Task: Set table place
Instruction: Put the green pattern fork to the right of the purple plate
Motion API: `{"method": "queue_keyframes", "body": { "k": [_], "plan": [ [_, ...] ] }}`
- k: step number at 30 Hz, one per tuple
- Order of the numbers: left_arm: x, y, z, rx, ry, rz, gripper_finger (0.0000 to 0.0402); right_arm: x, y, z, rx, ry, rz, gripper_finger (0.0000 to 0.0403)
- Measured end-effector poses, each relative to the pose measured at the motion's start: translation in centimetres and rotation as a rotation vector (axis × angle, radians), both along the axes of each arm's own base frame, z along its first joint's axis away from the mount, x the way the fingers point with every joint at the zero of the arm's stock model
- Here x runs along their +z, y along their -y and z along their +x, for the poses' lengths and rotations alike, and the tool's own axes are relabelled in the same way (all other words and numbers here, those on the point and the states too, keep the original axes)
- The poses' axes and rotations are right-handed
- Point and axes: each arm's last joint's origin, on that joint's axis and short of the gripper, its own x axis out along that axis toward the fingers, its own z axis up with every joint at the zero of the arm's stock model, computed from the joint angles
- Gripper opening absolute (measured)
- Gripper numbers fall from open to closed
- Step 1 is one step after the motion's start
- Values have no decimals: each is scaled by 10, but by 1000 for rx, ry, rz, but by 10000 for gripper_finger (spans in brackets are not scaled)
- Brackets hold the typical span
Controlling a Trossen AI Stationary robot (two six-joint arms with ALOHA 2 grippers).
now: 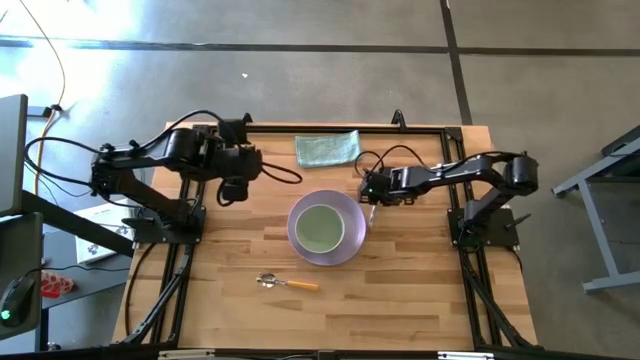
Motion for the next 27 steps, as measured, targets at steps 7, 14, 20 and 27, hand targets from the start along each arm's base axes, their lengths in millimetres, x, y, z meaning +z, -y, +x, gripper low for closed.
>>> {"method": "queue_keyframes", "body": {
  "k": [7, 14, 20, 27],
  "plan": [
    [3, 0, -4, 8, 16, 15, 291, -18, 1, 10, 34, -49, 46, 164],
    [3, 0, -3, 9, 17, 18, 291, -14, 1, 10, 66, -127, 54, 105],
    [3, 0, -2, 10, 28, 18, 291, -15, 1, 8, 96, -148, 52, 11],
    [3, 0, -2, 17, 35, 16, 291, -4, -13, 2, 126, -201, 146, 5]
  ]
}}
